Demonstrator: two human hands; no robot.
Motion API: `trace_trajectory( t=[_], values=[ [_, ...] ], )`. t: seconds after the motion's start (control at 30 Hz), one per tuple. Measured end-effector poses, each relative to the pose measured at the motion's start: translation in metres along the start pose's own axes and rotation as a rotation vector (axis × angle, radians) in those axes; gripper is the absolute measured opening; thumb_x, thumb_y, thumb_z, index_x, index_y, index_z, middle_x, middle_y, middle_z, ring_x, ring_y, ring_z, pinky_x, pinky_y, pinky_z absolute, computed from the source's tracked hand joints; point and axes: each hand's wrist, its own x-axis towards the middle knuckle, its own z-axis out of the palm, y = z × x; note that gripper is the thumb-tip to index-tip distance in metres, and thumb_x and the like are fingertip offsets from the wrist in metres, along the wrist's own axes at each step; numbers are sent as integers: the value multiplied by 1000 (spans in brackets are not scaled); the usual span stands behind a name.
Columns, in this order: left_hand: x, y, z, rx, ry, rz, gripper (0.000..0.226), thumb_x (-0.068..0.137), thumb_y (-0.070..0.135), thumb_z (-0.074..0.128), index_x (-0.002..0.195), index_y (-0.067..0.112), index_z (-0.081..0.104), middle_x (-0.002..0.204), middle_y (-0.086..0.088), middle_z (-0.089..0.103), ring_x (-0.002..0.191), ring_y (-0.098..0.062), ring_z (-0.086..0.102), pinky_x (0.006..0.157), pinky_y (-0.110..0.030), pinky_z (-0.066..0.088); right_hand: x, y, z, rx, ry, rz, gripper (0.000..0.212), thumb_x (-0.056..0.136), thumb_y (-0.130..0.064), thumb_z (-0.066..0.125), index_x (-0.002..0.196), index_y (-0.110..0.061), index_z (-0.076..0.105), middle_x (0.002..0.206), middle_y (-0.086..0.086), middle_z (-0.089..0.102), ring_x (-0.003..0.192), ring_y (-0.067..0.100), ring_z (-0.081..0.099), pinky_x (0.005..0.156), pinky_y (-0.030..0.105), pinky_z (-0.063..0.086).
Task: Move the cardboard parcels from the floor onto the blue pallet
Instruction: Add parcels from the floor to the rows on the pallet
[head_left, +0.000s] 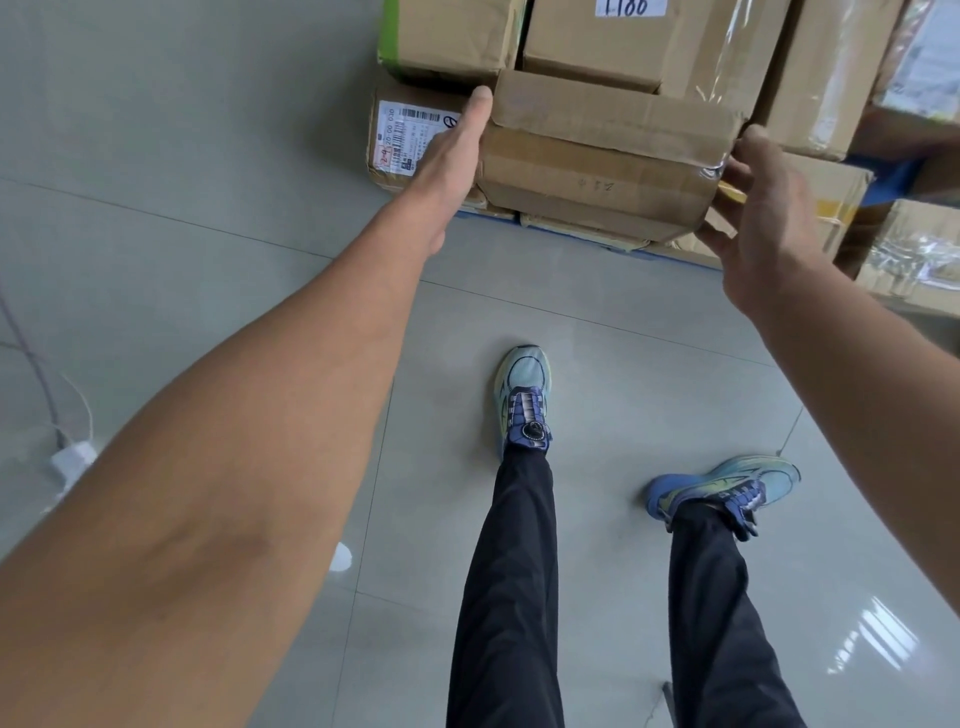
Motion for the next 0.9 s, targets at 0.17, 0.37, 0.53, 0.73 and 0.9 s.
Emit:
trace_trajectory(
  t=[0.17,0.37,0.53,0.73,0.9],
  values=[
    [7,-6,-3,-41,-3,17,71,102,70,26,157,28,41,163,1,40,151,-28,30,119,-52,20,-1,1,3,-5,-1,2,36,101,-44,49,119,-21,70,119,-8,74,114,11,68,92,32,56],
    [9,-11,-4,-68,14,17,71,100,72,30,154,28,45,158,3,45,147,-28,35,120,-53,20,0,3,4,-11,19,22,42,105,-44,45,130,-17,65,124,-6,72,115,11,68,101,37,55],
    [8,-13,-6,-51,29,22,66,97,75,29,135,33,62,142,4,60,135,-25,51,119,-57,23,-1,2,3,-11,19,20,39,104,-42,46,120,-16,70,119,-4,75,109,12,72,92,34,58],
    [6,-15,-7,-70,45,37,67,98,73,29,139,30,61,141,5,59,135,-22,50,120,-54,21,0,2,3,15,17,27,33,104,-41,46,114,-19,69,114,-4,76,107,12,72,84,31,59],
    [4,-15,-6,-87,58,20,65,100,72,30,142,30,58,146,4,56,138,-23,47,119,-53,21,1,2,3,18,6,29,34,105,-41,45,115,-19,69,117,-4,75,108,11,72,81,30,57]
  ],
)
